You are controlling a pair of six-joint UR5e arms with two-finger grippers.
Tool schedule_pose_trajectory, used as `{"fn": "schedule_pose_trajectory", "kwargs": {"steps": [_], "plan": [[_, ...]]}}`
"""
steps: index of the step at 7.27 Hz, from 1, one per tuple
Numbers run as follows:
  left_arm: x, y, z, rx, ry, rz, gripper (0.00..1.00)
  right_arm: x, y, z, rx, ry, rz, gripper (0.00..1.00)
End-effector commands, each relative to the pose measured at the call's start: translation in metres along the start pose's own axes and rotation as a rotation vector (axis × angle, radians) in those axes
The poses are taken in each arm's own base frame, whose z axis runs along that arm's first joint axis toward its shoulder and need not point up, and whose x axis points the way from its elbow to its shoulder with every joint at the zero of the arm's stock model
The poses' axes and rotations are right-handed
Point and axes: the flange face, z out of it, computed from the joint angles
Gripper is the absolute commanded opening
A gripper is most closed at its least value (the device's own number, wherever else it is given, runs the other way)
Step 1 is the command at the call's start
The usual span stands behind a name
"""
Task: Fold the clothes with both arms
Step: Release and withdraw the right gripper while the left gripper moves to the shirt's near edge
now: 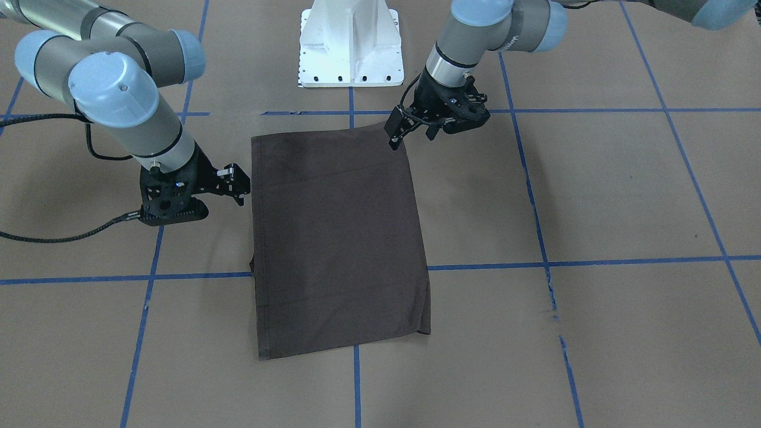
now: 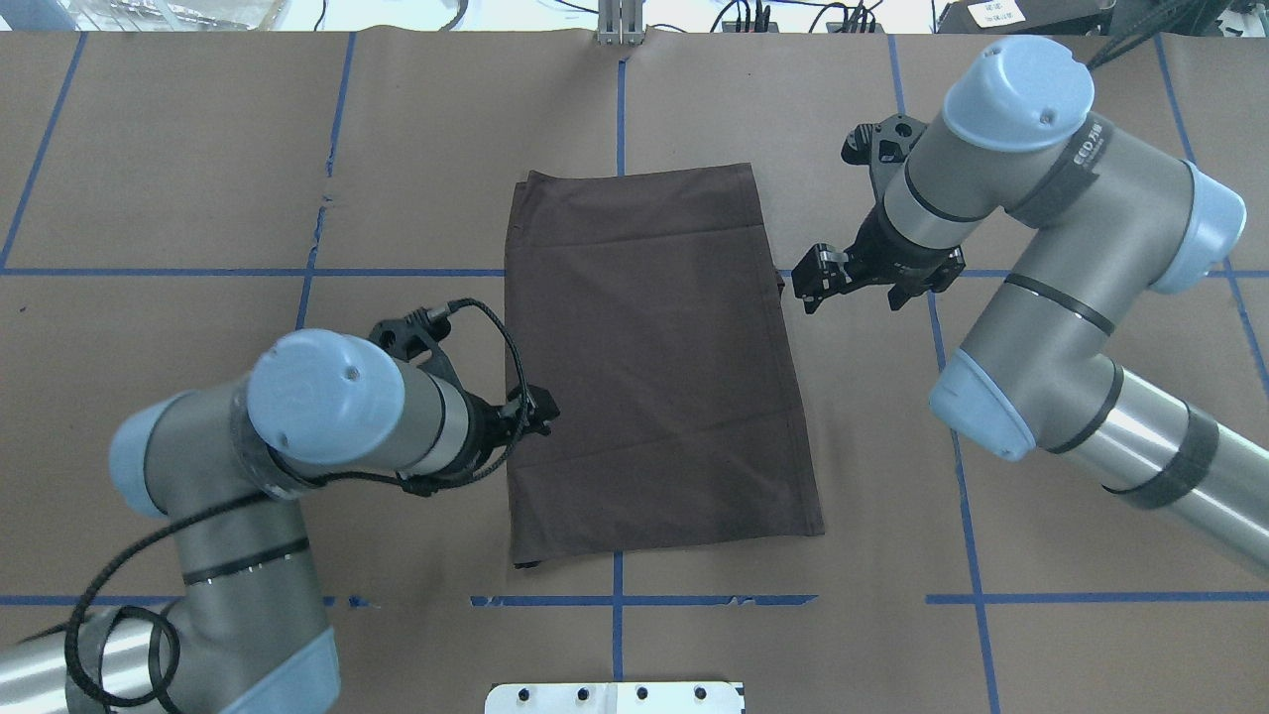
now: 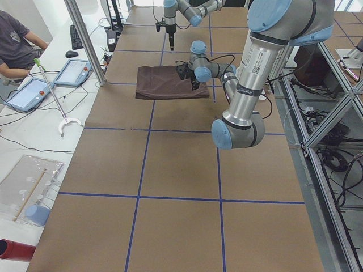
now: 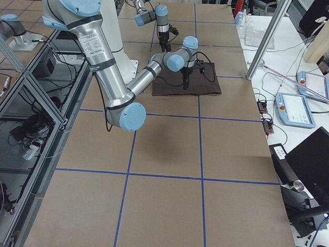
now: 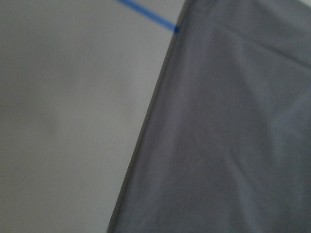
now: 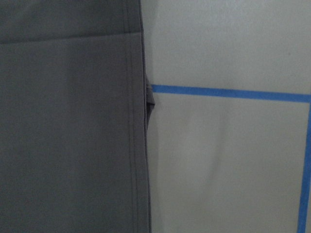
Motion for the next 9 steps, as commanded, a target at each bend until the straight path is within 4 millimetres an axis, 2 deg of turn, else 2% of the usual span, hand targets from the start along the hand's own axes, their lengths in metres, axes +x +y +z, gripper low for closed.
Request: {"fn": "schedule_pose_trajectory", "kwargs": {"steps": [1,2,3,4,5,7,8,9], "plan": [[-0.020,0.057,0.033,0.004,-0.074,-0.041,1.00,-0.010,0.031,-0.001,-0.006,-0.018,0.024,1.00],[-0.022,0.069,0.039,0.021,-0.072,-0.032,1.00,-0.015,0.032,-0.002,-0.005,-0.022,0.031,1.00],[-0.023,0.072,0.041,0.020,-0.074,-0.033,1.00,-0.020,0.036,0.003,-0.013,-0.021,0.046,1.00],[-0.027,0.076,0.054,0.025,-0.098,-0.041,1.00,-0.027,0.041,0.012,-0.002,-0.005,0.044,1.00],[-0.024,0.078,0.063,0.031,-0.107,-0.044,0.99,-0.033,0.043,0.013,-0.003,-0.007,0.037,1.00],[-0.023,0.076,0.064,0.048,-0.103,-0.043,0.95,-0.033,0.043,0.013,-0.003,-0.007,0.036,1.00],[-0.023,0.076,0.064,0.050,-0.102,-0.044,0.87,-0.033,0.043,0.013,-0.003,-0.007,0.036,1.00],[-0.021,0.077,0.063,0.046,-0.099,-0.046,0.72,-0.033,0.042,0.013,-0.002,-0.007,0.037,1.00]]}}
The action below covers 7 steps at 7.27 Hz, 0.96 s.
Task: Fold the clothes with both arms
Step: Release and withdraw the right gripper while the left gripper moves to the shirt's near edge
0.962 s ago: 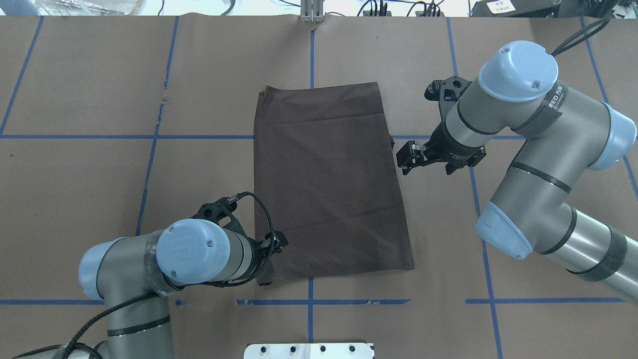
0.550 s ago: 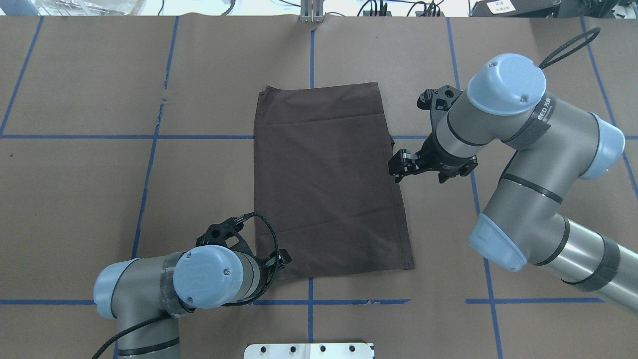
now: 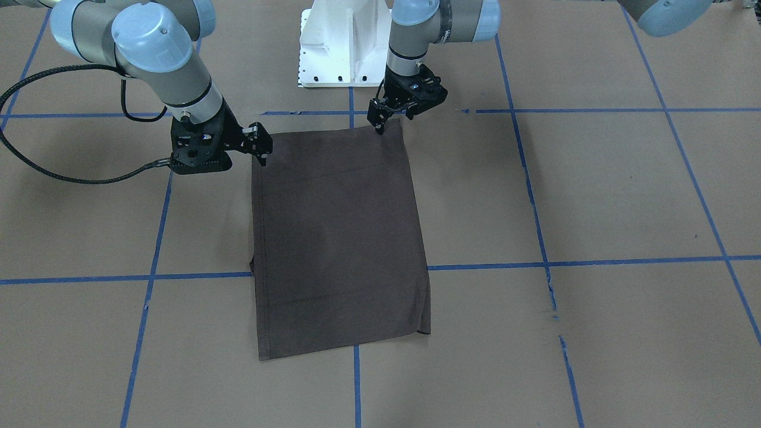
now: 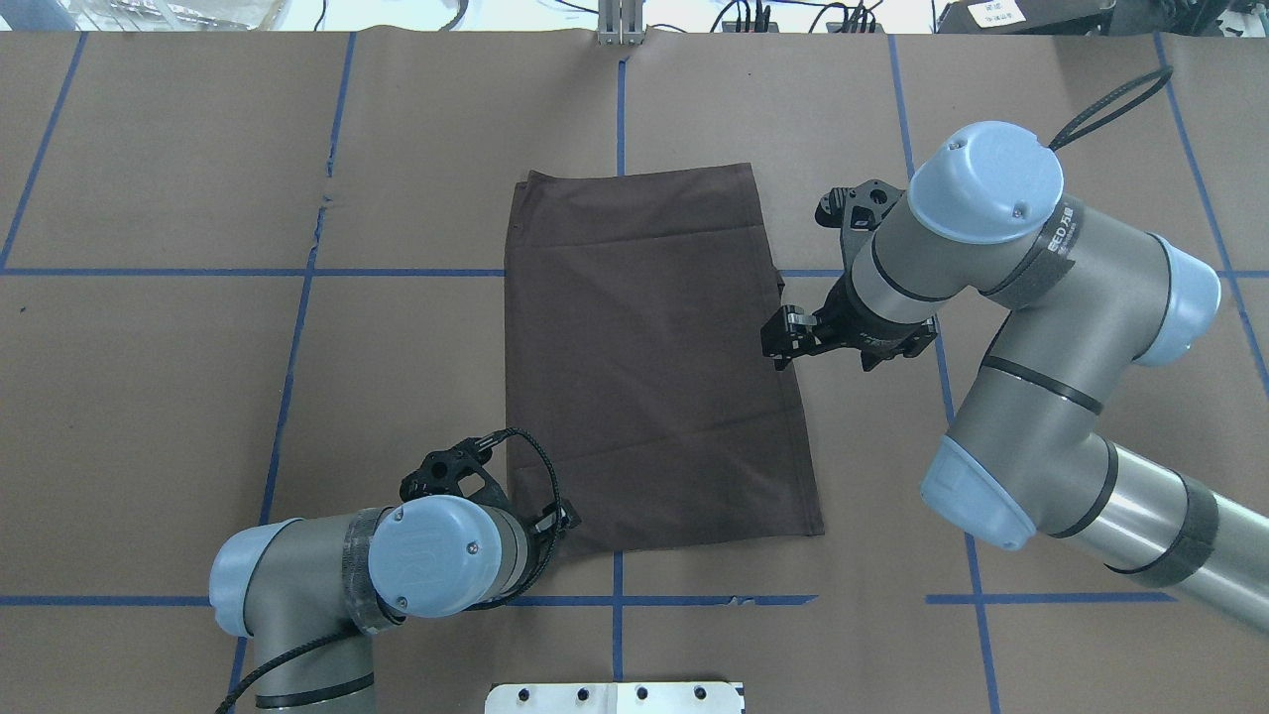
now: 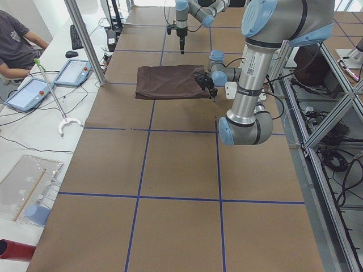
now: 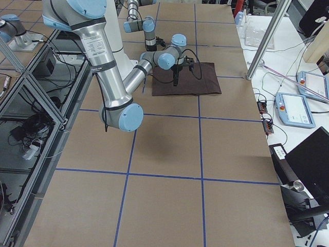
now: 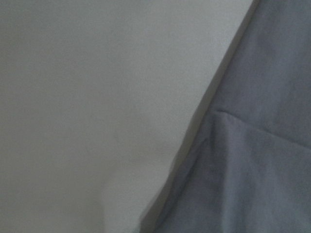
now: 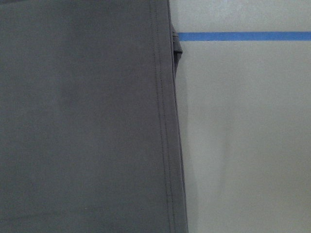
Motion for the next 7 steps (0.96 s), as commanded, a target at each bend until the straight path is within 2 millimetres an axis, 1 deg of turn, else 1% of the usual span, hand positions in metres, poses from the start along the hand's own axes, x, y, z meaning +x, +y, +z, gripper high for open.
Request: {"fn": "schedule_pose_trajectory", "kwargs": {"steps": [1,2,3,4,5,6,7], "plan": [[0.002,0.001,-0.001,0.002,-0.004,-0.002,0.51,0.000,0.000,0.000,0.002,0.001,0.001,1.00],[0.004,0.002,-0.004,0.004,-0.008,-0.002,0.37,0.000,0.000,0.000,0.001,0.000,0.001,1.00],[0.004,0.001,-0.004,0.006,-0.009,-0.003,0.27,0.000,0.000,-0.001,0.001,-0.001,0.000,1.00],[0.005,0.002,-0.008,0.003,-0.004,-0.003,0.15,0.000,0.000,-0.001,0.003,0.000,0.001,1.00],[0.003,0.002,-0.007,0.009,-0.018,-0.003,0.01,0.001,0.000,0.000,0.002,0.001,0.002,1.00],[0.003,0.002,-0.008,0.011,-0.024,-0.001,0.00,0.000,0.001,-0.001,0.002,0.000,0.000,1.00],[0.003,0.001,-0.014,0.008,-0.018,0.015,0.00,0.000,0.002,-0.001,0.002,-0.001,0.014,1.00]]}}
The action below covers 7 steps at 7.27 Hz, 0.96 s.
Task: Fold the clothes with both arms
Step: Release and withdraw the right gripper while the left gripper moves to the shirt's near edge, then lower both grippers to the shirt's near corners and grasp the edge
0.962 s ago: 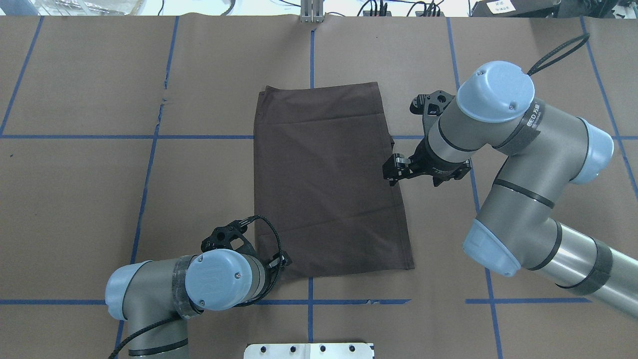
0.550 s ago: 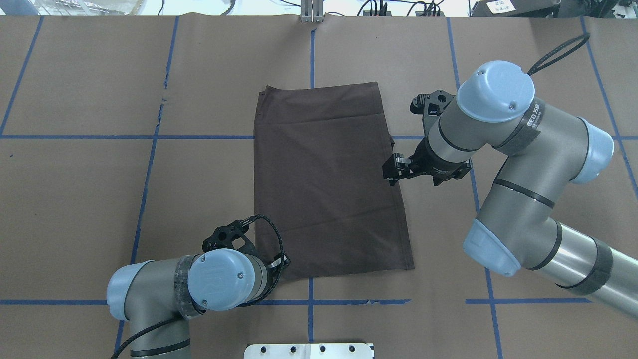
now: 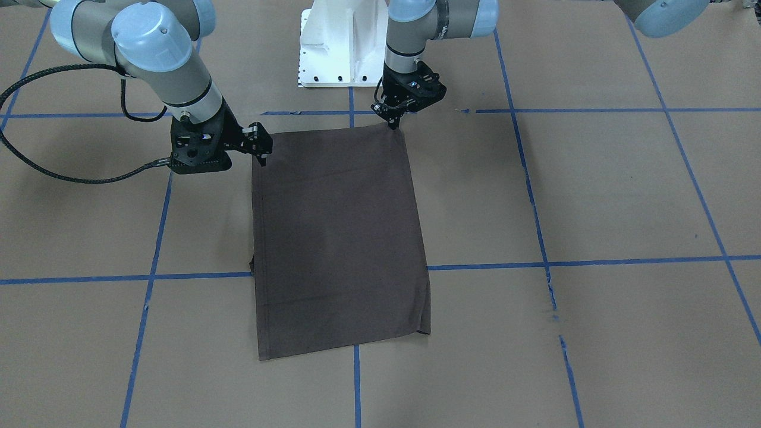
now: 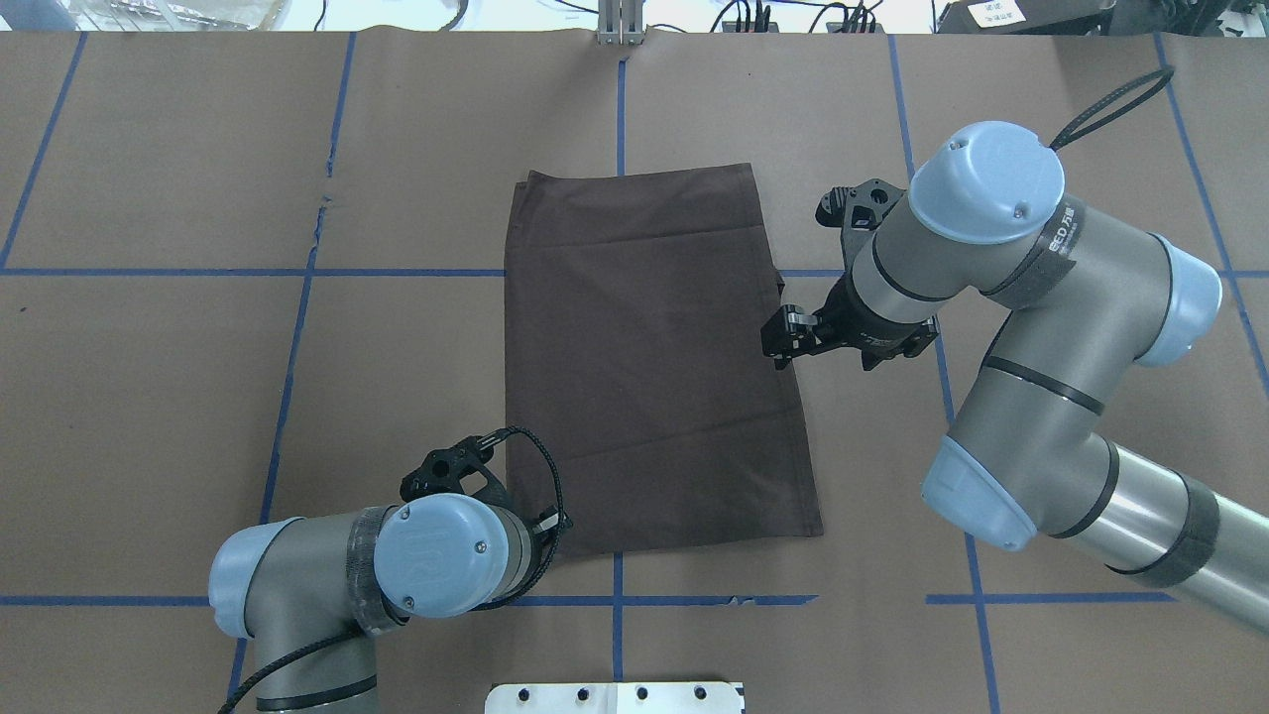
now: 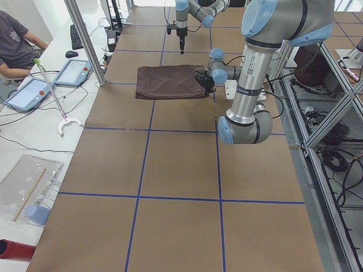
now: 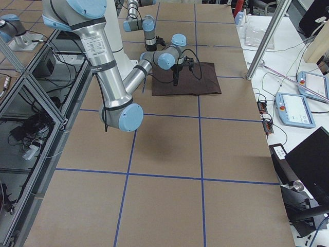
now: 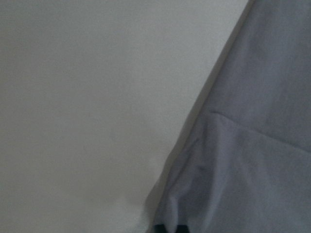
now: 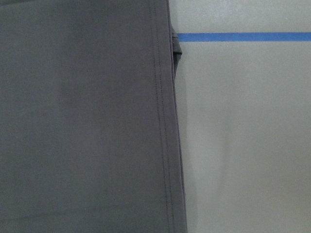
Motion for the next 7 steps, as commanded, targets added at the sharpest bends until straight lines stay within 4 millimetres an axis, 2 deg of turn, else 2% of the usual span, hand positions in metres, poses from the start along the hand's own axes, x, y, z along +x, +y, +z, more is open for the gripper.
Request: {"fn": "schedule_pose_trajectory", "kwargs": {"steps": [1,2,4,5,6,7], "plan": [[-0.001,-0.003,-0.012,-0.003,0.010,0.060,0.00,-0.004,0.007,0.003,-0.009,-0.003,0.060,1.00],[0.000,-0.006,-0.026,-0.001,0.017,0.113,0.00,-0.017,0.020,0.011,-0.012,-0.028,0.141,1.00],[0.001,-0.009,-0.031,0.003,0.014,0.156,0.00,-0.044,0.055,0.038,0.027,-0.087,0.313,1.00],[0.001,-0.007,-0.031,0.000,0.015,0.157,0.00,-0.048,0.077,0.059,0.037,-0.059,0.393,1.00],[0.000,-0.008,-0.028,0.002,0.009,0.159,0.00,-0.041,0.096,0.081,0.060,-0.018,0.419,1.00],[0.000,-0.008,-0.026,0.004,0.008,0.159,0.00,-0.041,0.110,0.093,0.075,-0.002,0.492,1.00]]}}
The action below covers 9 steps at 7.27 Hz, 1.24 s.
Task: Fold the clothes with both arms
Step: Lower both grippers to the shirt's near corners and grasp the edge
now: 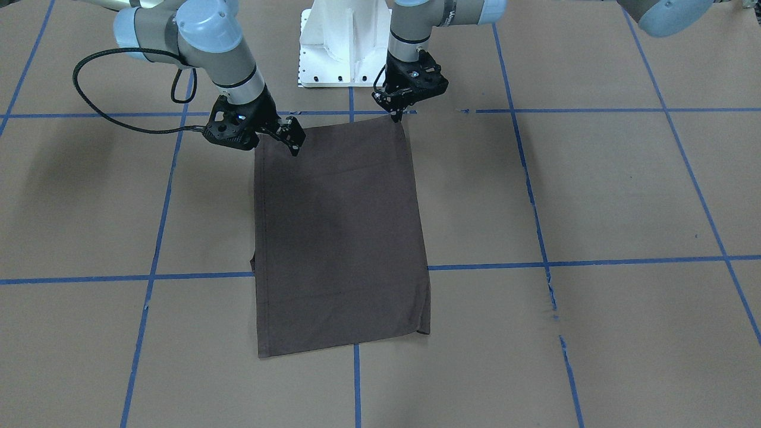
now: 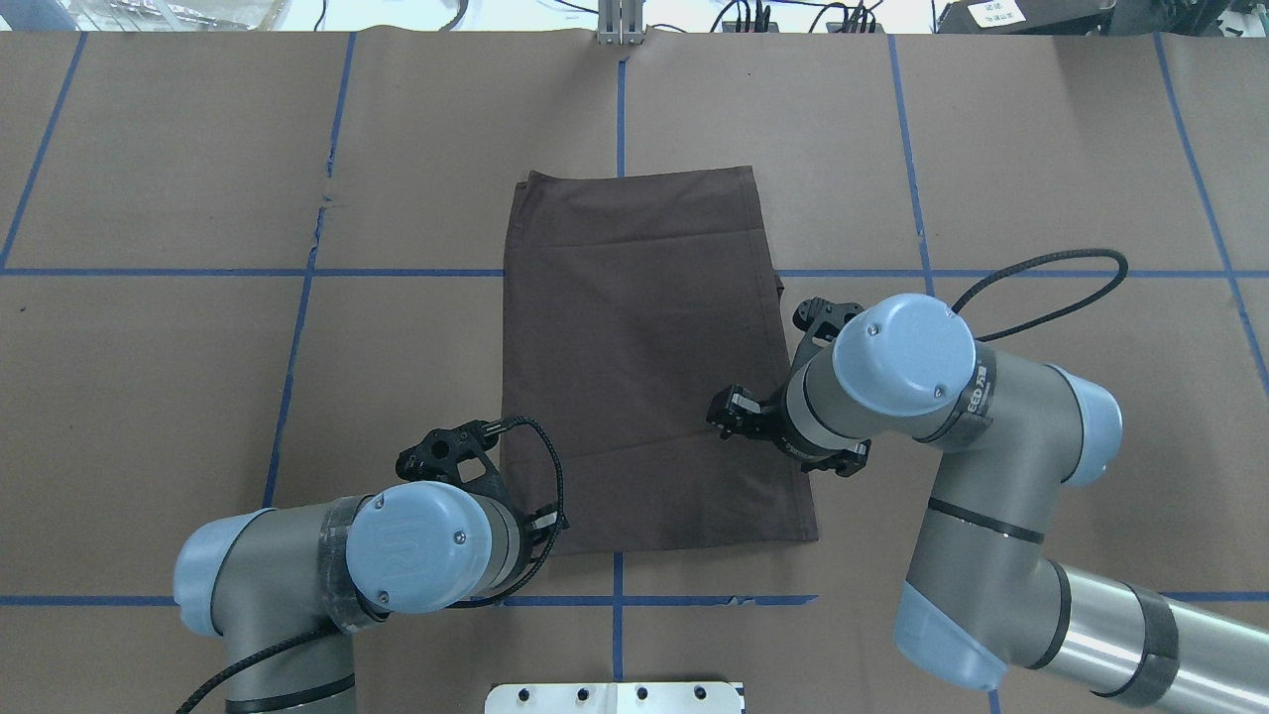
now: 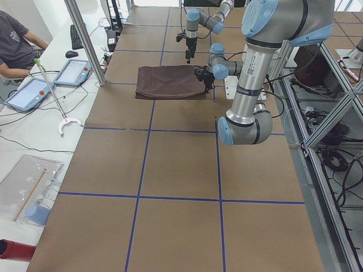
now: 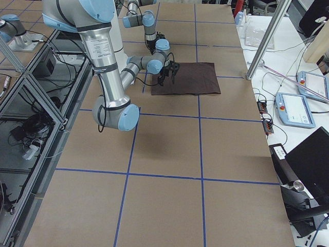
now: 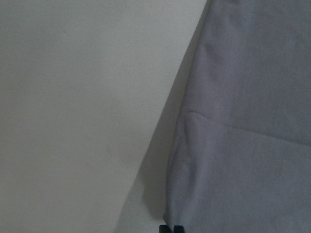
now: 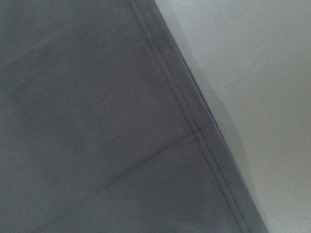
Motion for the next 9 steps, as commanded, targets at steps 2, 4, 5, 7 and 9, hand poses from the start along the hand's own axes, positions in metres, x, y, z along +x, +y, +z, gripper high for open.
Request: {"fn": "schedule_pose_trajectory", "kwargs": {"steps": [2,4,5,7,9], "plan": [[-0.001,0.000,0.003,-0.001,-0.005,0.002,0.00,0.019,0.040,0.032,0.056,0.042,0.121,1.00],[0.000,0.000,0.002,-0.001,0.000,0.002,0.00,0.027,0.064,0.048,0.048,0.070,0.147,1.00],[0.000,0.000,0.002,0.004,0.001,0.002,0.00,0.028,0.070,0.052,0.045,0.077,0.143,1.00],[0.000,-0.001,0.001,0.006,0.002,0.001,0.00,0.031,0.067,0.058,0.061,0.086,0.143,1.00],[0.000,-0.001,0.001,0.006,0.002,0.001,0.00,0.031,0.064,0.058,0.067,0.086,0.148,1.00]]}}
